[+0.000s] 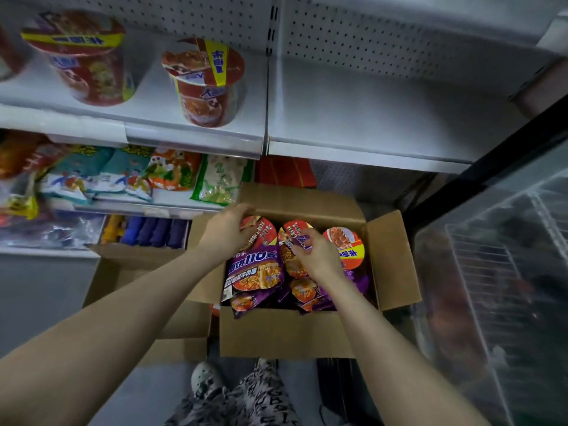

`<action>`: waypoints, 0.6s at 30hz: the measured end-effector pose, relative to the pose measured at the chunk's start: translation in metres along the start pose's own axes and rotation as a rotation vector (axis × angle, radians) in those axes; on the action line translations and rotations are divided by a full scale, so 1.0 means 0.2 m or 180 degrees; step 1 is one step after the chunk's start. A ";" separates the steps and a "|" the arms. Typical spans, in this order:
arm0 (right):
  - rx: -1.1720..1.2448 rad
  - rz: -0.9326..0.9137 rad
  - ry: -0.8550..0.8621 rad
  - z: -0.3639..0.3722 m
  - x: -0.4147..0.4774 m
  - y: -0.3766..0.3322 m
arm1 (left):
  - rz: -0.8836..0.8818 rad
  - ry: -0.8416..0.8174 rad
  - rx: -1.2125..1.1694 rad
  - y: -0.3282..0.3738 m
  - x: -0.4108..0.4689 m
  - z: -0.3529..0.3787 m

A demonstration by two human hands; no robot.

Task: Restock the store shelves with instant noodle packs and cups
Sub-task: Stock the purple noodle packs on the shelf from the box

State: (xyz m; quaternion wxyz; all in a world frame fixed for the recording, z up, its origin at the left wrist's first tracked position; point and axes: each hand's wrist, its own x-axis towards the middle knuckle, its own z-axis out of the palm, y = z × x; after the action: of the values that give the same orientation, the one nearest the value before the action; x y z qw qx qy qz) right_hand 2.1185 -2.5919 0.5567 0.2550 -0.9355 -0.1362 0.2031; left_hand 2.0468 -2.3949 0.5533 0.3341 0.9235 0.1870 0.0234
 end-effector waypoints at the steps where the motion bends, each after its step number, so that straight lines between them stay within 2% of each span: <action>1: 0.0019 0.0044 -0.0073 0.04 0.01 0.01 | -0.0100 -0.0119 0.0039 -0.04 -0.01 0.03; 7: -0.0146 0.0154 -0.0465 0.25 0.10 0.03 | -0.0527 -0.0694 0.0159 -0.22 -0.05 0.21; 18: -0.0576 0.0345 -0.0824 0.52 0.27 0.03 | -0.0894 -0.1483 -0.0025 -0.43 -0.06 0.46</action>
State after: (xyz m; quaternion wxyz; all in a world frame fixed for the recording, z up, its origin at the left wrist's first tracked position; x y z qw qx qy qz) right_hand 2.1202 -2.5348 0.4550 0.1388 -0.9266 -0.1351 0.3223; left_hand 2.0231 -2.3940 0.4300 0.3717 0.8677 0.2312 -0.2356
